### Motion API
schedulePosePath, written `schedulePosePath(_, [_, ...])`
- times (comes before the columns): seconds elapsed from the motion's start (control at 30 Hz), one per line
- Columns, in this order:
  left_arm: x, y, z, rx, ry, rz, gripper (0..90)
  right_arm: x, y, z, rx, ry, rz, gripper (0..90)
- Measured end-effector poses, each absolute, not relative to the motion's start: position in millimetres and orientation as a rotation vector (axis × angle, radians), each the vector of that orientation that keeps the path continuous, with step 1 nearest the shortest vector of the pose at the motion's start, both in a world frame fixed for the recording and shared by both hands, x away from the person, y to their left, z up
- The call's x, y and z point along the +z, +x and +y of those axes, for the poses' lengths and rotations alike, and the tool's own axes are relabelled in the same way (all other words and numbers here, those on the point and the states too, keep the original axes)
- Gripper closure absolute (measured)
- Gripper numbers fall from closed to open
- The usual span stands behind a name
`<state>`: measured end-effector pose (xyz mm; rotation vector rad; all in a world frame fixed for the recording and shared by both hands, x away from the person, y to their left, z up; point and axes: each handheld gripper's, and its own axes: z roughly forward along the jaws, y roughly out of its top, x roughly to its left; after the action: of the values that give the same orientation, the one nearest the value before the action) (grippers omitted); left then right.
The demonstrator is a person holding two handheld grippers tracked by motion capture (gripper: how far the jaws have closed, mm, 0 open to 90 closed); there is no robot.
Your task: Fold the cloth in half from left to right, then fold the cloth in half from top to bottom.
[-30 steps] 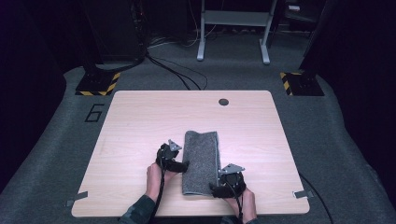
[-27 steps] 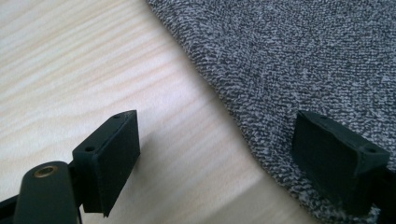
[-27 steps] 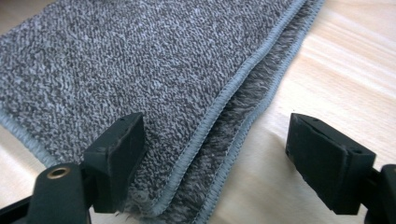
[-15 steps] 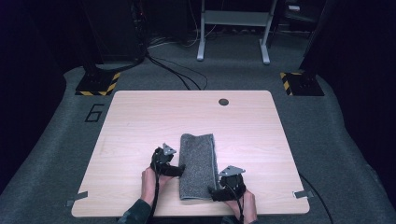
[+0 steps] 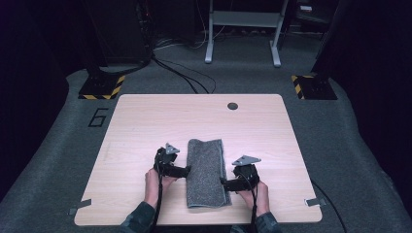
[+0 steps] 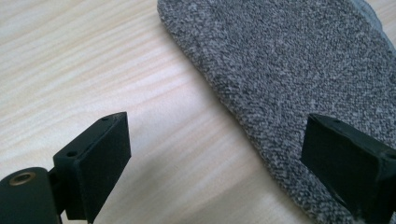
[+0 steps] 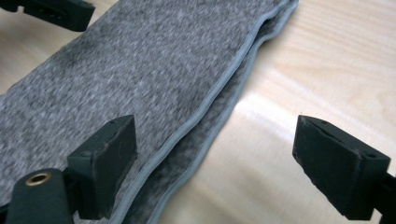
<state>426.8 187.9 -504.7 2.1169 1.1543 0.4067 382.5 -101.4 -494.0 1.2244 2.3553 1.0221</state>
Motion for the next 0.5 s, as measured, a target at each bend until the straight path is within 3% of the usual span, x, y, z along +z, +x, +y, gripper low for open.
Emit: schedulePosePath(0.5, [-498,468,182,0.336,2.120,1.179,6.6,-483,440,-96,0.989,1.229,2.389,13.6])
